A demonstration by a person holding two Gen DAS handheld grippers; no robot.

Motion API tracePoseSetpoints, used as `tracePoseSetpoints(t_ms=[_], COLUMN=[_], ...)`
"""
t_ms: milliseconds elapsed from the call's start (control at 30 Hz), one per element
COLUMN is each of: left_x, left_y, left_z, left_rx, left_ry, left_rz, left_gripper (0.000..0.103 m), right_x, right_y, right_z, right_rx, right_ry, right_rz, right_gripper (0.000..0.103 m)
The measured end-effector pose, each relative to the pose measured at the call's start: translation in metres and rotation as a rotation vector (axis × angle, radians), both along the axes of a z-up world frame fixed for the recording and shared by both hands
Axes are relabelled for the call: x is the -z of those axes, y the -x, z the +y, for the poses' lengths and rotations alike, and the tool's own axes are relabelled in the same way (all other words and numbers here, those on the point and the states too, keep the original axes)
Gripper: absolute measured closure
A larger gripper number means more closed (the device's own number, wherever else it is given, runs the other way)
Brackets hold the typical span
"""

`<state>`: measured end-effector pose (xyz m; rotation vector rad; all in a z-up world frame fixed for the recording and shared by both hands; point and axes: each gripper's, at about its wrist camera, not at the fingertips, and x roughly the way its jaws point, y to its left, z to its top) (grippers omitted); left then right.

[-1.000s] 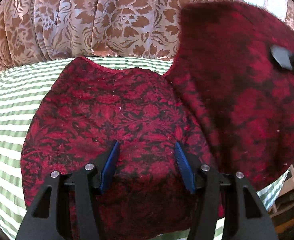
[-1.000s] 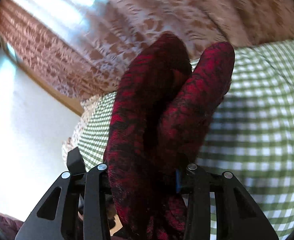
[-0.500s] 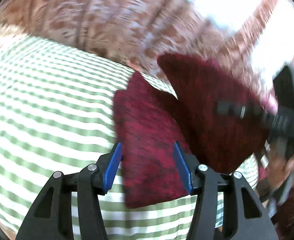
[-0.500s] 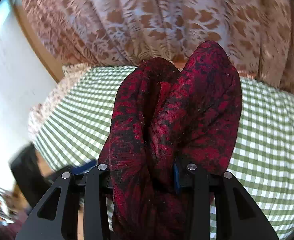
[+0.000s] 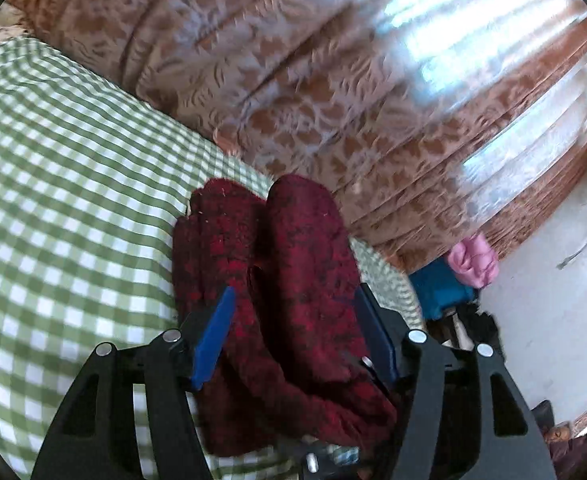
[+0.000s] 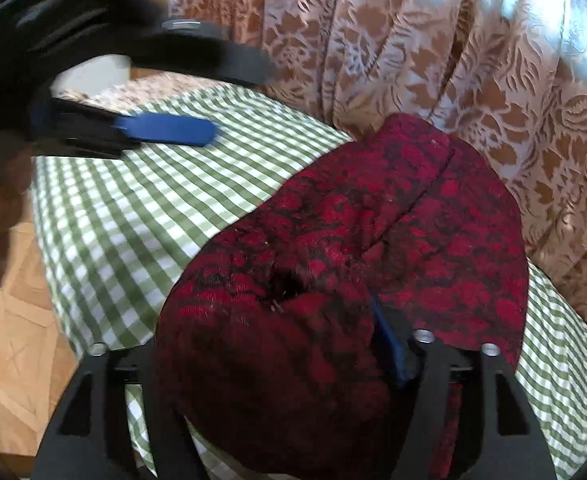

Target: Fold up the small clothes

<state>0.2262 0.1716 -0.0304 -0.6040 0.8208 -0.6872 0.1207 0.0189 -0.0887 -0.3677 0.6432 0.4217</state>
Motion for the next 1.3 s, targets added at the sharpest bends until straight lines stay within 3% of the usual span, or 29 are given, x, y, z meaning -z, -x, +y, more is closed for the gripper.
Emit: tracePoseSetpoints(t_ms=[167, 233, 300, 433, 567, 667, 767, 933, 1067, 1167, 1300], left_x=[0.000, 0.001, 0.001, -0.014, -0.028, -0.029, -0.026, -0.010, 0.029, 0.042, 0.029], left_y=[-0.031, -0.039, -0.043, -0.037, -0.025, -0.018, -0.013, -0.004, -0.005, -0.001, 0.016], left_z=[-0.047, -0.067, -0.086, -0.096, -0.088, -0.076, -0.068, -0.051, -0.044, -0.040, -0.056], left_rx=[0.109, 0.164, 0.172, 0.141, 0.119, 0.092, 0.068, -0.004, -0.106, -0.166, -0.209], left_ry=[-0.096, -0.131, -0.236, -0.292, -0.336, -0.340, -0.352, -0.387, -0.529, -0.523, -0.588], left_rz=[0.057, 0.087, 0.101, 0.059, 0.028, 0.032, 0.034, 0.067, 0.123, 0.123, 0.025], left_gripper=[0.042, 0.047, 0.085, 0.088, 0.088, 0.088, 0.088, 0.088, 0.079, 0.077, 0.073], right_x=[-0.002, -0.002, 0.000, -0.013, -0.039, -0.054, -0.057, -0.039, 0.007, 0.033, 0.026], right_y=[0.012, 0.016, 0.019, 0.030, 0.047, 0.047, 0.033, -0.002, -0.006, -0.001, -0.005], right_z=[-0.009, -0.005, -0.006, -0.024, -0.076, -0.122, -0.145, -0.119, -0.054, -0.025, -0.047], right_rx=[-0.069, -0.085, -0.096, -0.156, -0.236, -0.184, -0.091, -0.019, 0.025, 0.054, 0.022], right_ry=[-0.061, -0.042, -0.038, -0.115, -0.318, -0.454, -0.500, -0.400, -0.117, 0.015, -0.072], right_rz=[-0.032, -0.054, -0.070, -0.049, 0.083, 0.114, 0.102, 0.113, 0.041, -0.052, -0.006], right_gripper=[0.022, 0.020, 0.020, 0.013, 0.013, 0.013, 0.015, 0.028, 0.028, 0.028, 0.028])
